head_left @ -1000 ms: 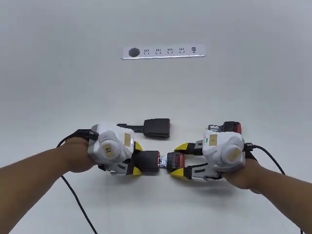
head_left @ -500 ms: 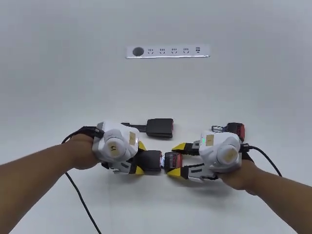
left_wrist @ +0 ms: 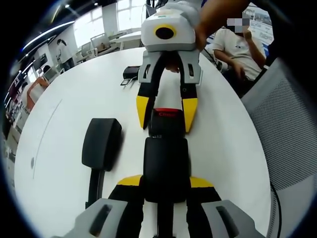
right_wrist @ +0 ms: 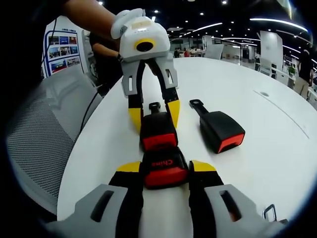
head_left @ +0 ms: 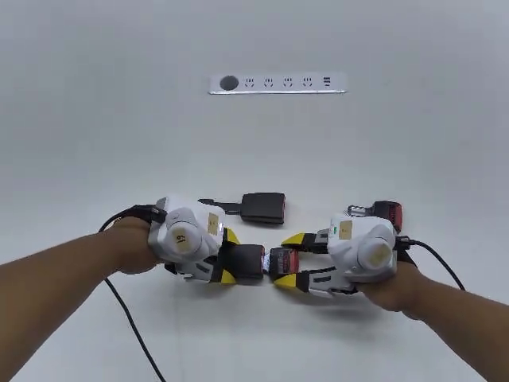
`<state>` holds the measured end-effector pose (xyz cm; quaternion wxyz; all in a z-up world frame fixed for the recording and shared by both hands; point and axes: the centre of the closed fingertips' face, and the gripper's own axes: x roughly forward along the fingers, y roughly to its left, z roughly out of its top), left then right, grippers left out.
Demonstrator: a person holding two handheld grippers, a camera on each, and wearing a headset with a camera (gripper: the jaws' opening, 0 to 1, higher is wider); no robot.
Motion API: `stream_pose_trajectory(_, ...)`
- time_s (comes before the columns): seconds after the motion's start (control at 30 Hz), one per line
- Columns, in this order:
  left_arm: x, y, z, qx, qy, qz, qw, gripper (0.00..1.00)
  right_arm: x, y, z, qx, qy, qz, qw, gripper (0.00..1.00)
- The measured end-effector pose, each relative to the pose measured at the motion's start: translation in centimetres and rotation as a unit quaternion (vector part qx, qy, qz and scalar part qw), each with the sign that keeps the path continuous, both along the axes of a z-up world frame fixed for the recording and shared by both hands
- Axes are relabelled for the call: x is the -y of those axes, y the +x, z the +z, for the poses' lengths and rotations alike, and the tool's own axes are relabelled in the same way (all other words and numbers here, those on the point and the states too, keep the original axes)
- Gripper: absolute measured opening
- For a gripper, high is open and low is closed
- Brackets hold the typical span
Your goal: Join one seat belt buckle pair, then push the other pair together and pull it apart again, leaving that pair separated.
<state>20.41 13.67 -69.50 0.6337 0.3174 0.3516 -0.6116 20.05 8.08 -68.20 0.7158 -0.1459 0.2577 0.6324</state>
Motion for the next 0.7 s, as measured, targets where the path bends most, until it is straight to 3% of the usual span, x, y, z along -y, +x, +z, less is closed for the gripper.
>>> stream_pose_trajectory(0.33, 0.05, -0.18, 0.21, -0.002, -0.025, -0.003, 0.9997, 0.33, 0.08, 0.02, -0.01, 0.002, 0.009, 0.012, 0.9999, 0.33)
stream_pose_trajectory(0.37, -0.14, -0.21, 0.13, -0.004, -0.028, -0.005, 0.9996, 0.33, 0.13, -0.01, -0.04, 0.013, 0.004, 0.022, 0.9997, 0.33)
stream_pose_trajectory(0.7, -0.04, -0.22, 0.15, -0.007, -0.044, -0.004, 0.999, 0.33, 0.28, 0.07, -0.08, 0.007, 0.015, 0.023, 0.9996, 0.33)
